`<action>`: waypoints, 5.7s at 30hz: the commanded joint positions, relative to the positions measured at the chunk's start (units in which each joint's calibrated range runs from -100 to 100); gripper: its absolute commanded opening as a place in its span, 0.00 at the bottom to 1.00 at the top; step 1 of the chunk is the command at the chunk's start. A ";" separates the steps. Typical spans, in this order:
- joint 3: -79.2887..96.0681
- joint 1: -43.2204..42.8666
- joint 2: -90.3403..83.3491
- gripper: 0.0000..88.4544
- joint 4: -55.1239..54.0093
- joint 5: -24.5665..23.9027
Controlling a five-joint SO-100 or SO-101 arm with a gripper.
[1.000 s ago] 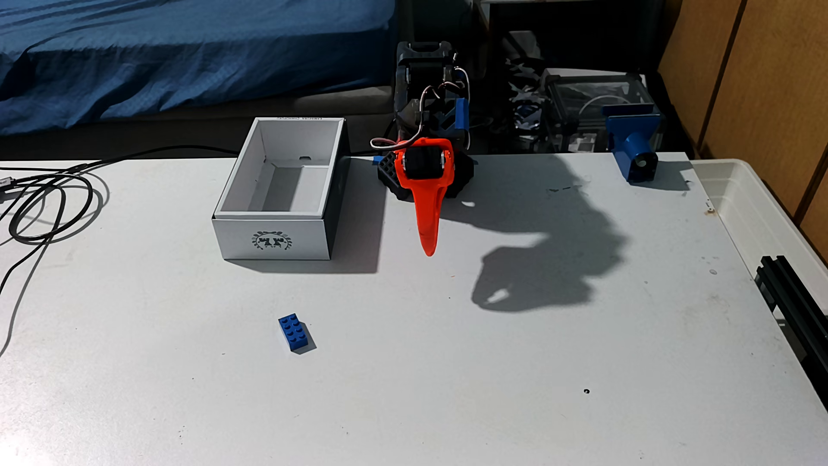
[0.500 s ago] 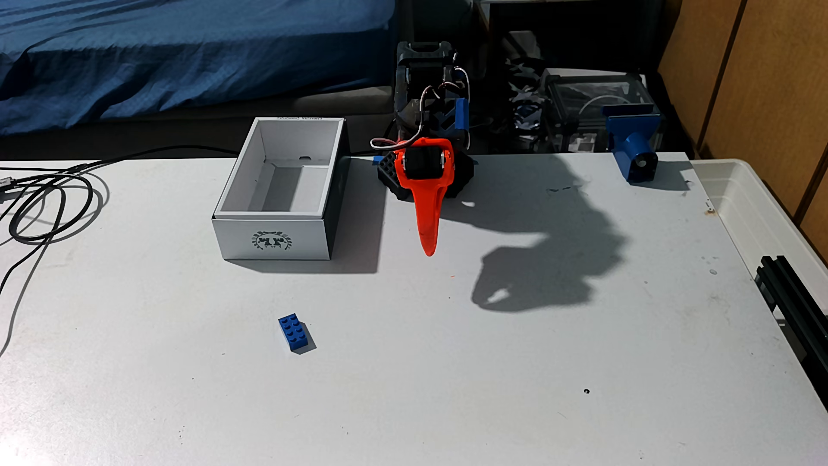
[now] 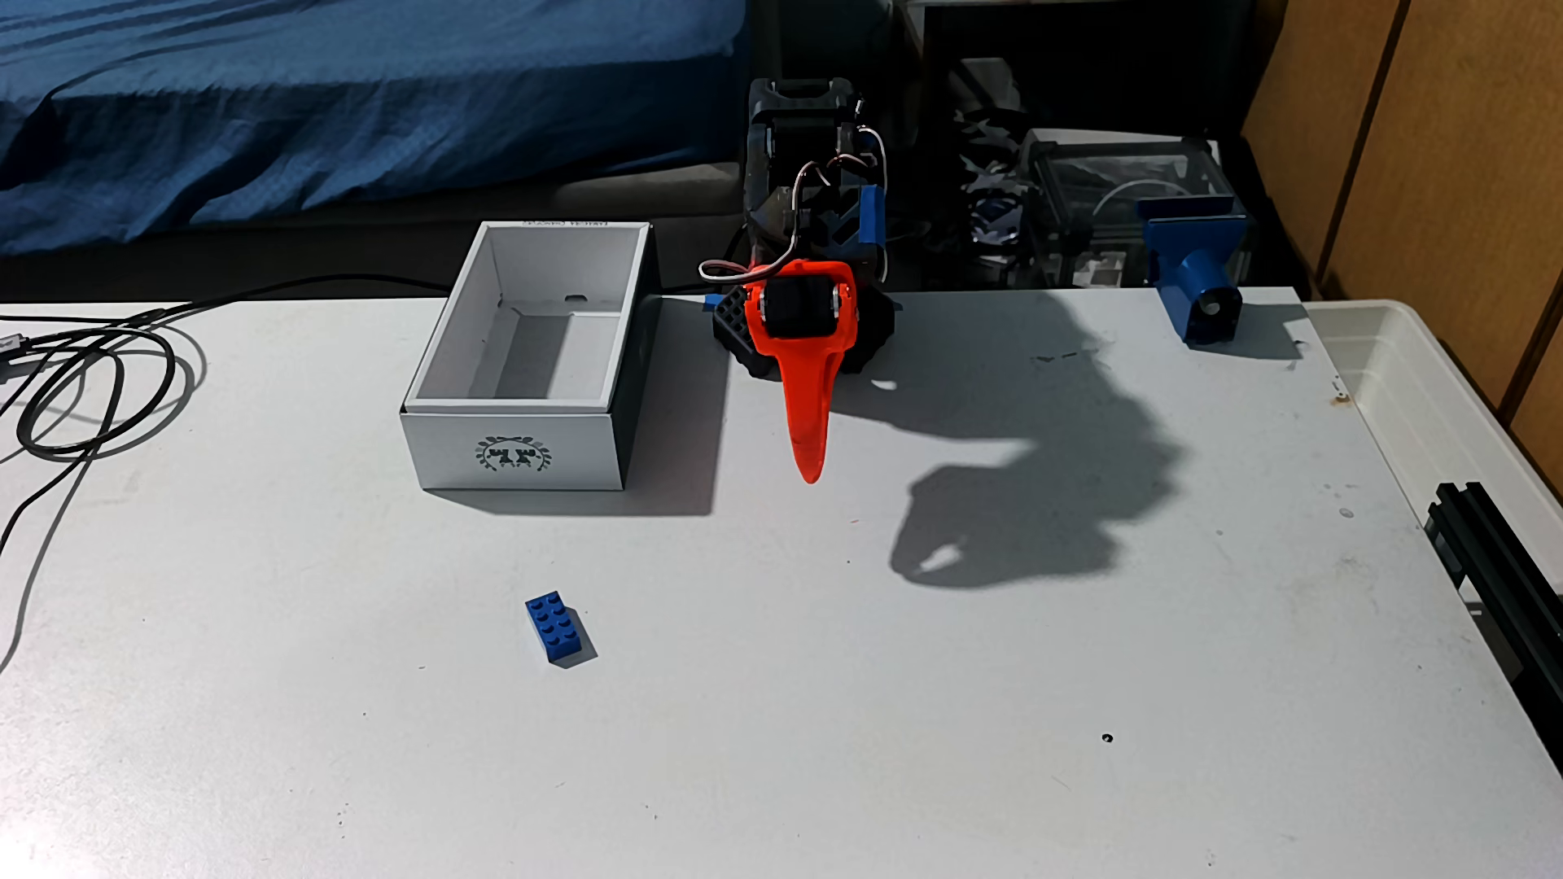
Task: Grab the blue brick and place in box
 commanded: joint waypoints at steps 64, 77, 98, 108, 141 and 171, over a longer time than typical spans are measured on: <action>-35.93 39.87 32.14 0.01 6.32 -1.39; -56.43 39.58 70.70 0.01 7.96 -5.13; -97.60 27.54 106.64 0.01 32.26 -15.71; -108.25 24.27 115.94 0.02 32.26 -16.86; -102.21 30.59 116.45 0.21 24.76 -13.71; -104.52 22.12 124.40 0.40 24.07 -22.23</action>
